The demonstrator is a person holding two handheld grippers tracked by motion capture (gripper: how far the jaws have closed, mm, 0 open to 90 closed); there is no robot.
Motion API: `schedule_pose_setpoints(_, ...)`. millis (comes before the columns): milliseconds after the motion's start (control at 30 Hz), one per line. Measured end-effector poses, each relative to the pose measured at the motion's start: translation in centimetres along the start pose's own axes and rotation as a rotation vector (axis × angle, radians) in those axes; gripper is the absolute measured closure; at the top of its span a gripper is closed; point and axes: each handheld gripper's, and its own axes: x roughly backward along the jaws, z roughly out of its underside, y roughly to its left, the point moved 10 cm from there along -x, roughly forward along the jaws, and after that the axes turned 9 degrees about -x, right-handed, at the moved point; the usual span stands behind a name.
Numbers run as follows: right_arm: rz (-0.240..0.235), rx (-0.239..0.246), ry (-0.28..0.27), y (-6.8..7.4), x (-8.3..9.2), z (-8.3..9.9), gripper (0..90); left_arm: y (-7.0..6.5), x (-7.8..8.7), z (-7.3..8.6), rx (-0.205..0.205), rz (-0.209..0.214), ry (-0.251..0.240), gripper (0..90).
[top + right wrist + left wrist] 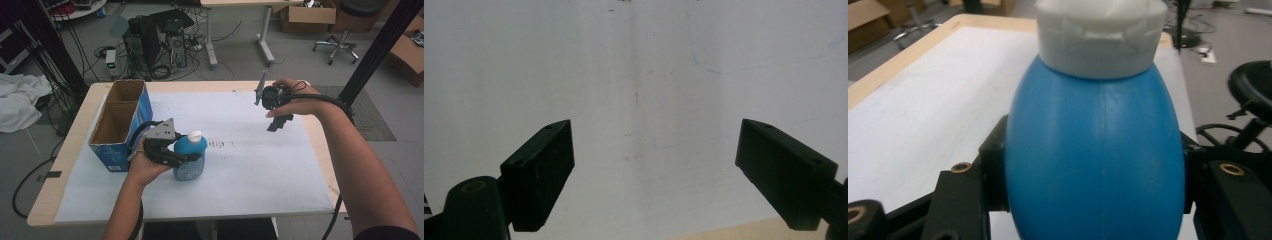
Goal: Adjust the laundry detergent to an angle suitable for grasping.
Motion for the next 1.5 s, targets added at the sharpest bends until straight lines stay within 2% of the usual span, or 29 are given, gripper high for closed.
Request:
schedule_pose_setpoints(33, -0.002, -0.003, 0.0, 0.0, 0.0, 0.1, 15.9, 0.1, -0.4, -0.4, -0.009, 0.029, -0.01, 40.0)
schedule_pose_setpoints(67, -0.001, -0.004, 0.0, 0.0, 0.0, 0.1, 15.9, 0.1, -0.4, -0.4, -0.009, 0.029, -0.01, 40.0)
schedule_pose_setpoints(100, -0.001, -0.006, -0.001, 0.0, 0.0, 0.2, 15.9, 0.2, -0.8, -0.7, -0.015, 0.053, -0.023, 40.0)
schedule_pose_setpoints(133, -0.001, -0.006, -0.001, 0.0, 0.0, 0.2, 15.9, 0.2, -0.8, -0.7, -0.015, 0.053, -0.023, 40.0)
schedule_pose_setpoints(167, -0.003, -0.009, -0.001, 0.0, -0.1, 0.2, 15.9, 0.3, -1.3, -0.9, -0.024, 0.075, -0.034, 40.0)
schedule_pose_setpoints(200, -0.001, -0.008, 0.002, 0.0, -0.1, 0.3, 15.9, 0.3, -1.3, -0.9, -0.024, 0.075, -0.034, 40.0)
schedule_pose_setpoints(267, -0.003, -0.013, -0.002, 0.0, -0.1, 0.3, 15.9, 0.4, -1.9, -1.2, -0.029, 0.096, -0.043, 40.0)
schedule_pose_setpoints(300, -0.001, -0.014, 0.001, 0.0, -0.1, 0.3, 15.9, 0.4, -2.5, -1.4, -0.041, 0.12, -0.05, 40.0)
schedule_pose_setpoints(333, -0.001, -0.014, 0.001, 0.0, -0.1, 0.3, 15.9, 0.4, -2.5, -1.4, -0.041, 0.12, -0.05, 40.0)
schedule_pose_setpoints(467, 0.002, -0.009, 0.003, 0.1, -0.1, 0.1, 15.9, 0.8, -4.0, -1.7, -0.056, 0.165, -0.057, 40.0)
schedule_pose_setpoints(533, 0.003, -0.006, 0.005, 0.1, -0.1, 0.2, 16.0, 0.9, -4.2, -1.6, -0.057, 0.167, -0.057, 40.0)
schedule_pose_setpoints(800, -0.002, -0.018, -0.003, 0.1, -0.1, 0.5, 15.9, 0.9, -5.0, -1.3, -0.081, 0.179, -0.124, 39.9)
schedule_pose_setpoints(967, -0.007, -0.019, -0.005, 0.2, -0.4, 0.6, 15.9, 0.9, -5.3, -0.6, -0.095, 0.165, -0.131, 39.9)
schedule_pose_setpoints(1000, -0.009, -0.019, -0.004, 0.2, -0.5, 0.6, 15.9, 0.9, -5.1, -0.5, -0.091, 0.164, -0.152, 39.9)
schedule_pose_setpoints(1200, -0.011, -0.017, -0.002, 0.2, -0.8, 0.4, 15.9, 0.9, -4.5, 0.0, -0.089, 0.165, -0.169, 39.7)
schedule_pose_setpoints(1300, -0.014, -0.015, 0.001, 0.3, -0.9, 0.2, 15.9, 1.0, -4.0, 0.4, -0.077, 0.162, -0.201, 39.7)
schedule_pose_setpoints(1500, -0.014, -0.016, 0.008, 0.3, -1.0, 0.2, 16.0, 0.9, -4.3, 0.3, -0.079, 0.167, -0.184, 39.6)
